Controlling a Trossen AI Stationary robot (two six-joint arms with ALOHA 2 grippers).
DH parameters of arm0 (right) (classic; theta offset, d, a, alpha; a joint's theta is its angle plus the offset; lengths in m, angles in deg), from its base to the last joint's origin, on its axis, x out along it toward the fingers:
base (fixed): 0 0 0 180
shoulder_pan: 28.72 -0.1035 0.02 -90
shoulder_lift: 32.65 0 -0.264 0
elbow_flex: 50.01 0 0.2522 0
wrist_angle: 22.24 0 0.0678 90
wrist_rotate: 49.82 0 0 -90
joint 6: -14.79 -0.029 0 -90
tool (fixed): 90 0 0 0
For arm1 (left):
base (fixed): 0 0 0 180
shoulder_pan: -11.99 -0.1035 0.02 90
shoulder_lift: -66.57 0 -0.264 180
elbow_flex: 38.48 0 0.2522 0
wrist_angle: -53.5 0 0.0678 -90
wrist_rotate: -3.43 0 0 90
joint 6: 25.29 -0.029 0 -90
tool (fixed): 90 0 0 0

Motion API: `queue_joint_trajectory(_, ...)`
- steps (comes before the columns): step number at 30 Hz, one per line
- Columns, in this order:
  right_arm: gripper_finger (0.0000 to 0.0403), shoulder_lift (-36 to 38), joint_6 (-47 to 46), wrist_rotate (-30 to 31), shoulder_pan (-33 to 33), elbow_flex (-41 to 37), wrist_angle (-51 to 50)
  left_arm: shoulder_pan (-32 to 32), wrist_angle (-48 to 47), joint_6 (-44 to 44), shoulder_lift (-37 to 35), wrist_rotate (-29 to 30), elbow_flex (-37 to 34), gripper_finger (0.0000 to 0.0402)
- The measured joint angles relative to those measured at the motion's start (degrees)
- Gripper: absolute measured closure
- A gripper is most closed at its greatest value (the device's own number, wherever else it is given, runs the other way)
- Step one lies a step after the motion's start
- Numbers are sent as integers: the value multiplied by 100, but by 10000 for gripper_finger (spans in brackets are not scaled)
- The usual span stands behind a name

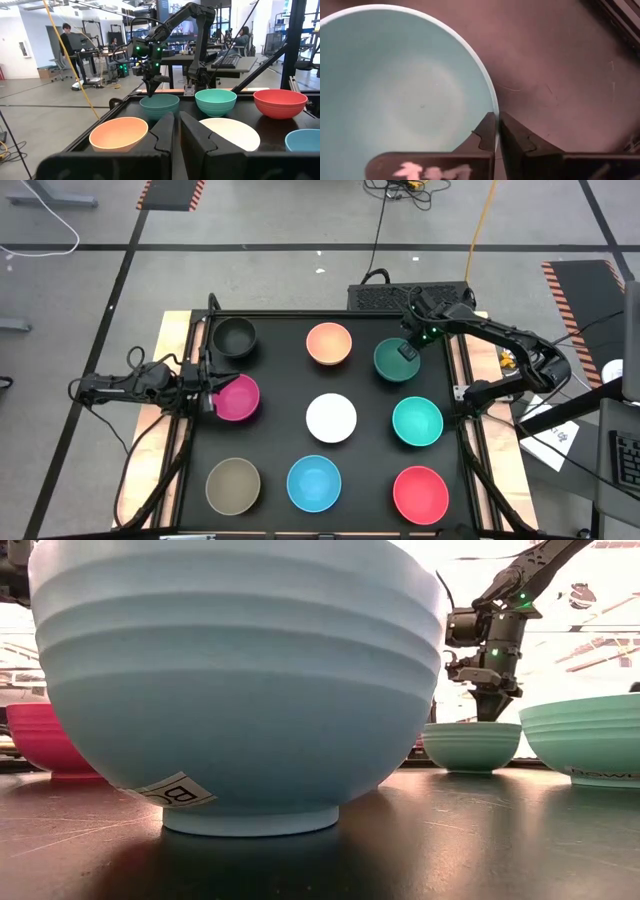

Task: Nest bowls inside each other
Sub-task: Stack the green bowl on the white bowl

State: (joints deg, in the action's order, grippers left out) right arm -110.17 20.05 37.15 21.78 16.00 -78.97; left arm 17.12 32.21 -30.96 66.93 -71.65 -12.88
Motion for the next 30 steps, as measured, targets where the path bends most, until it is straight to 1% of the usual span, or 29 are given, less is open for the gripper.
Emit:
queue_joint_trajectory(6,401,-2,3,-8,0,13,111,0,0,22,0,2,0,371)
queue_joint_trajectory(10,402,-4,-2,-40,0,203,37,0,0,23,0,2,0,371)
queue_joint_trajectory(12,402,-4,25,-272,2,353,-69,0,-8,41,0,2,0,371)
queue_joint_trajectory(15,402,-4,-2,-454,-48,607,-148,-2,-52,50,0,2,0,371)
queue_joint_trajectory(17,402,-4,-2,-458,-113,806,-265,0,-83,87,0,2,0,371)
queue_joint_trajectory(24,402,-4,-153,-478,-461,1385,-661,-2,-144,104,0,0,0,371)
queue_joint_trajectory(30,403,-4,-311,-546,-1027,1891,-1022,-1,-144,109,0,1,0,371)
